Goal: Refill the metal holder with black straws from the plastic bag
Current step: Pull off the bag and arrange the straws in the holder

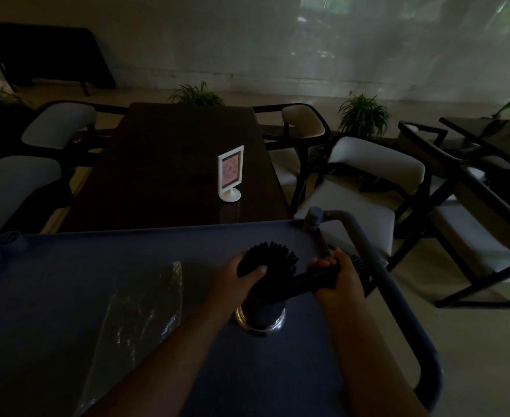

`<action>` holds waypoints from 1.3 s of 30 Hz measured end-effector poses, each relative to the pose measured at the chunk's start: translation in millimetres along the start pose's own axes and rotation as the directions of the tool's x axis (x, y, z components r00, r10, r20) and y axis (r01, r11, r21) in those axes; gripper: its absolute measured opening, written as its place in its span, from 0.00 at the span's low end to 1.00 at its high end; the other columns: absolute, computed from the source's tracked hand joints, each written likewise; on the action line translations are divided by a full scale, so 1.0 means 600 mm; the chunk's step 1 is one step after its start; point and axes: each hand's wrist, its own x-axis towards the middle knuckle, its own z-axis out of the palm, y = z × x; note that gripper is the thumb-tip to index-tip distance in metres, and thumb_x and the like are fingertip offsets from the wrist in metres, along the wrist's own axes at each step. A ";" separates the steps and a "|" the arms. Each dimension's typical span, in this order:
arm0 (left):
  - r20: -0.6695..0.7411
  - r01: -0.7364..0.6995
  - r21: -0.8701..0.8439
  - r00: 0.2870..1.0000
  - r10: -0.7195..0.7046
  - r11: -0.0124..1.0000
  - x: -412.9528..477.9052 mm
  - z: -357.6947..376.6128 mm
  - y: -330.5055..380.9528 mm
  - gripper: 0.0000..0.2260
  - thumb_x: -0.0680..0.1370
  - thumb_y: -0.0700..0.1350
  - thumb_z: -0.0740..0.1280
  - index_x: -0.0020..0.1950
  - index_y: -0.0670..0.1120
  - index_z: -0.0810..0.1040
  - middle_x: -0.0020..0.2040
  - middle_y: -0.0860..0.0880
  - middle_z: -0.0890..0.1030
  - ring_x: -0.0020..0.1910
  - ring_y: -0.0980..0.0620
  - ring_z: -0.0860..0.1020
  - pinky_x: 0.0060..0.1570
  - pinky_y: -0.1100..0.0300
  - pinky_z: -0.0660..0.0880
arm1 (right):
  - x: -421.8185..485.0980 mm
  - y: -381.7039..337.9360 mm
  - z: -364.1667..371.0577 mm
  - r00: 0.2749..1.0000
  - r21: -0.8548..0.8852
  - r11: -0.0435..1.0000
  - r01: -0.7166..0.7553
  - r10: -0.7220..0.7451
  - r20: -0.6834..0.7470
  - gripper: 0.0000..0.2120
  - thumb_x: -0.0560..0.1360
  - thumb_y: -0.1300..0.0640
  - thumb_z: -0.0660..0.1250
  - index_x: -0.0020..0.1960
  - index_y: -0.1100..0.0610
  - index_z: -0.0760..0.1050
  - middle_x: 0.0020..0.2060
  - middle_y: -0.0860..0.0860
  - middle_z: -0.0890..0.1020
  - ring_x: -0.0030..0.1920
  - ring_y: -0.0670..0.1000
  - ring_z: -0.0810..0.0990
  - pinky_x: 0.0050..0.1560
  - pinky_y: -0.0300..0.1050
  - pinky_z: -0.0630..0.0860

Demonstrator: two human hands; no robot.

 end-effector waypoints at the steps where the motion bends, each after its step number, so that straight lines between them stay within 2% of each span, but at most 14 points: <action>1: 0.007 0.002 -0.001 1.000 -0.002 1.000 -0.002 0.000 0.001 0.18 0.75 0.44 0.72 0.64 0.49 0.77 0.60 0.48 0.81 0.59 0.52 0.79 0.61 0.54 0.76 | 0.000 -0.001 0.001 1.000 0.004 1.000 0.003 -0.003 -0.010 0.15 0.79 0.58 0.63 0.34 0.56 0.66 0.21 0.48 0.68 0.21 0.46 0.68 0.38 0.43 0.73; 7: 0.028 -0.031 -0.044 0.999 0.032 0.999 -0.018 0.002 0.010 0.17 0.76 0.41 0.71 0.64 0.45 0.77 0.59 0.47 0.82 0.58 0.53 0.80 0.59 0.59 0.75 | -0.009 0.012 0.012 0.989 -0.102 0.984 0.144 -0.145 -0.009 0.12 0.80 0.59 0.63 0.38 0.57 0.68 0.29 0.51 0.68 0.29 0.48 0.69 0.40 0.46 0.74; 10: 0.040 -0.025 -0.045 0.999 0.027 0.999 -0.021 0.001 0.009 0.12 0.76 0.41 0.71 0.58 0.51 0.79 0.55 0.52 0.83 0.55 0.58 0.81 0.57 0.61 0.77 | -0.019 0.020 0.021 0.962 -0.249 0.930 0.270 -0.270 0.035 0.12 0.80 0.61 0.64 0.38 0.59 0.70 0.30 0.54 0.71 0.32 0.51 0.73 0.39 0.48 0.75; 12: 0.043 -0.029 -0.034 0.999 0.031 0.999 -0.022 0.001 0.007 0.09 0.76 0.42 0.71 0.52 0.56 0.79 0.50 0.58 0.83 0.51 0.63 0.81 0.51 0.67 0.76 | -0.028 0.030 0.020 0.929 -0.449 0.821 0.353 -0.363 0.066 0.11 0.79 0.58 0.65 0.40 0.62 0.74 0.32 0.55 0.77 0.33 0.51 0.78 0.39 0.47 0.78; 15: 0.030 -0.035 -0.026 0.999 0.035 0.999 -0.025 0.002 0.006 0.11 0.76 0.42 0.70 0.54 0.56 0.76 0.52 0.57 0.81 0.52 0.62 0.79 0.51 0.67 0.75 | -0.032 0.046 0.012 0.893 -0.633 0.654 0.413 -0.426 0.143 0.10 0.77 0.55 0.68 0.47 0.63 0.78 0.35 0.53 0.81 0.36 0.49 0.81 0.36 0.40 0.79; 19: 0.029 -0.060 -0.019 0.998 0.060 0.998 -0.029 0.002 0.006 0.12 0.77 0.41 0.69 0.59 0.51 0.77 0.55 0.52 0.82 0.52 0.60 0.80 0.48 0.68 0.76 | -0.032 0.065 0.002 0.856 -0.772 0.397 0.496 -0.372 0.359 0.02 0.76 0.57 0.70 0.44 0.54 0.78 0.35 0.47 0.82 0.37 0.44 0.81 0.38 0.41 0.79; 21: 0.039 -0.067 -0.012 0.997 0.068 0.998 -0.032 0.003 0.004 0.11 0.78 0.42 0.68 0.60 0.49 0.78 0.55 0.51 0.83 0.52 0.59 0.82 0.48 0.68 0.78 | -0.034 0.085 -0.009 0.831 -0.803 0.256 0.538 -0.323 0.453 0.07 0.74 0.58 0.71 0.49 0.48 0.77 0.44 0.46 0.82 0.45 0.42 0.81 0.46 0.41 0.79; 23: 0.032 -0.071 0.005 0.997 0.071 0.997 -0.032 0.003 0.003 0.10 0.78 0.43 0.68 0.59 0.48 0.78 0.55 0.49 0.83 0.55 0.55 0.82 0.54 0.61 0.78 | -0.036 0.103 -0.022 0.800 -0.796 0.165 0.583 -0.292 0.525 0.15 0.71 0.60 0.74 0.54 0.48 0.75 0.52 0.49 0.80 0.52 0.43 0.80 0.53 0.40 0.77; 27: 0.017 -0.085 0.026 0.996 0.084 0.996 -0.037 0.004 0.001 0.11 0.78 0.41 0.68 0.60 0.47 0.77 0.57 0.46 0.82 0.58 0.49 0.80 0.61 0.50 0.76 | -0.043 0.113 -0.037 0.753 -0.762 0.091 0.641 -0.265 0.602 0.25 0.67 0.63 0.77 0.58 0.44 0.73 0.59 0.46 0.75 0.59 0.39 0.76 0.54 0.27 0.72; 28: 0.009 -0.082 0.021 0.997 0.082 0.996 -0.038 0.004 -0.001 0.12 0.78 0.40 0.68 0.62 0.46 0.77 0.58 0.45 0.82 0.59 0.49 0.79 0.62 0.49 0.75 | -0.043 0.110 -0.042 0.741 -0.750 0.098 0.655 -0.281 0.610 0.27 0.66 0.63 0.77 0.58 0.43 0.73 0.60 0.47 0.75 0.60 0.40 0.76 0.56 0.28 0.73; 31: -0.012 -0.076 0.041 0.997 0.077 0.996 -0.042 0.002 -0.003 0.14 0.77 0.41 0.68 0.63 0.45 0.76 0.58 0.46 0.82 0.59 0.50 0.80 0.62 0.50 0.76 | -0.052 0.099 -0.050 0.716 -0.731 0.079 0.677 -0.298 0.631 0.30 0.66 0.59 0.77 0.62 0.41 0.69 0.62 0.47 0.75 0.62 0.43 0.75 0.61 0.45 0.77; 33: -0.016 -0.095 0.049 0.995 0.096 0.994 -0.043 0.003 -0.001 0.12 0.78 0.40 0.67 0.61 0.45 0.77 0.57 0.46 0.82 0.58 0.50 0.80 0.61 0.50 0.76 | -0.058 0.094 -0.043 0.711 -0.731 0.042 0.681 -0.276 0.646 0.34 0.67 0.54 0.75 0.67 0.36 0.64 0.65 0.44 0.73 0.65 0.40 0.72 0.62 0.46 0.75; 36: -0.036 -0.098 0.134 0.994 0.104 0.986 -0.044 0.007 0.002 0.10 0.80 0.43 0.65 0.60 0.45 0.77 0.58 0.46 0.81 0.59 0.49 0.79 0.62 0.51 0.75 | -0.066 0.091 -0.017 0.650 -0.685 -0.188 0.704 -0.216 0.728 0.39 0.71 0.50 0.72 0.73 0.33 0.53 0.73 0.42 0.64 0.71 0.39 0.63 0.67 0.40 0.65; 39: -0.056 -0.078 0.174 0.994 0.089 0.982 -0.044 0.009 0.003 0.10 0.80 0.44 0.65 0.60 0.44 0.78 0.58 0.46 0.81 0.58 0.48 0.79 0.61 0.51 0.75 | -0.064 0.090 0.005 0.484 -0.437 -0.544 0.716 -0.065 0.873 0.33 0.76 0.51 0.64 0.77 0.43 0.54 0.77 0.46 0.58 0.76 0.45 0.58 0.72 0.43 0.61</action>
